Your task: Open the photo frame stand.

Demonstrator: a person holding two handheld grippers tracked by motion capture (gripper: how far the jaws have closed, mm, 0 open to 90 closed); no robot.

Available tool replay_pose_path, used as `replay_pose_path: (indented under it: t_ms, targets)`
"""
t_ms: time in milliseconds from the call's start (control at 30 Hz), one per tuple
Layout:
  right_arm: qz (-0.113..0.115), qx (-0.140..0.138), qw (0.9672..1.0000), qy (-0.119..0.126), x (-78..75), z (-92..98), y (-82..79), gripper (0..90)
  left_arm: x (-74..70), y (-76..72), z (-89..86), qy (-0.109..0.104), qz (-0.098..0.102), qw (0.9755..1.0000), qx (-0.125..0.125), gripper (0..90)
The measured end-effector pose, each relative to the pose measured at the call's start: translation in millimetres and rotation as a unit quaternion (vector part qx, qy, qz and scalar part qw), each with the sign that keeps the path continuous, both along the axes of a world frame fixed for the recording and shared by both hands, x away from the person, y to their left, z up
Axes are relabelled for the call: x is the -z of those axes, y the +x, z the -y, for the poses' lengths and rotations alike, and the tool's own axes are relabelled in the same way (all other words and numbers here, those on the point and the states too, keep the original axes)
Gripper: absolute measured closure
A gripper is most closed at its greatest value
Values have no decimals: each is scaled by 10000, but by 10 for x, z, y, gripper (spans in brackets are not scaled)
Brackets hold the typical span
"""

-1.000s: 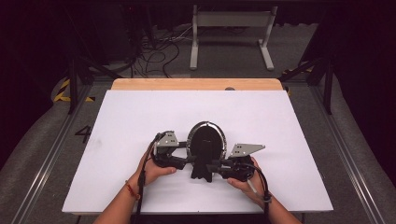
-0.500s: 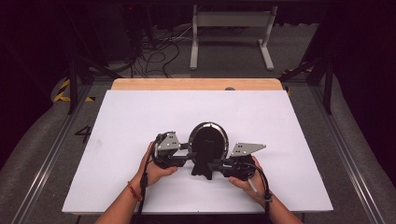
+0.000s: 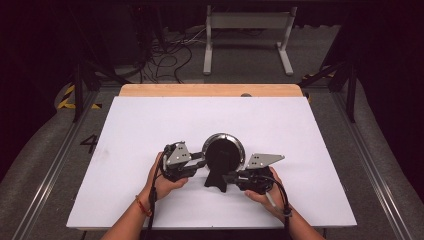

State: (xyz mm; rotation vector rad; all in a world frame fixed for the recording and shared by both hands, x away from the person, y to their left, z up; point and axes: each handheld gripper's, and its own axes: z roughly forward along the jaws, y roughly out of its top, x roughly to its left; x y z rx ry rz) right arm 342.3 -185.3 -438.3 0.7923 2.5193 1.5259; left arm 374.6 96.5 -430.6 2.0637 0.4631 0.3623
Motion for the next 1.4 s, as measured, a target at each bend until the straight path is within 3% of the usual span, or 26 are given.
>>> replay_pose_path:
  t_ms: [100, 233, 333, 533, 667, 733, 867, 967, 1167, 1300, 1400]
  targets:
    - [-7, 10, 10000, -7, 0, -4, 0, 794, 2, -2, -24, -8, 45, 10000, -38, 732]
    - [47, -14, 10000, -72, 0, -16, -9, 799, -1, 11, -36, -91, 14, 10000, -1, 629]
    - [96, -66, 9998, -155, -5, -42, -28, 802, 23, 31, -8, 96, -29, 9999, -33, 476]
    - [121, -75, 9997, -178, -4, -42, -22, 804, 59, 119, 59, 43, -111, 9998, -151, 356]
    - [131, -128, 9997, -171, -5, -43, -21, 804, 76, 184, 119, 46, -242, 9996, 116, 305]
    - [105, -111, 9998, -142, -3, -33, -12, 801, 73, 205, 130, 48, -273, 9995, 160, 324]
    - [49, -102, 9999, -76, 9, -12, 11, 800, 76, 213, 127, -7, -384, 9982, 451, 493]
    - [69, -122, 9999, -101, 6, -15, 8, 800, 72, 217, 123, -18, -473, 9971, 601, 559]
    - [76, -126, 9998, -108, 7, -17, 7, 802, 65, 205, 115, 23, -452, 9972, 588, 587]
    - [34, -51, 9999, -86, 5, 15, 26, 800, 41, 139, 116, 61, -250, 9987, 447, 623]
    - [21, -8, 10000, -71, 2, 37, 36, 801, 34, 77, 106, -45, -121, 9994, 312, 654]
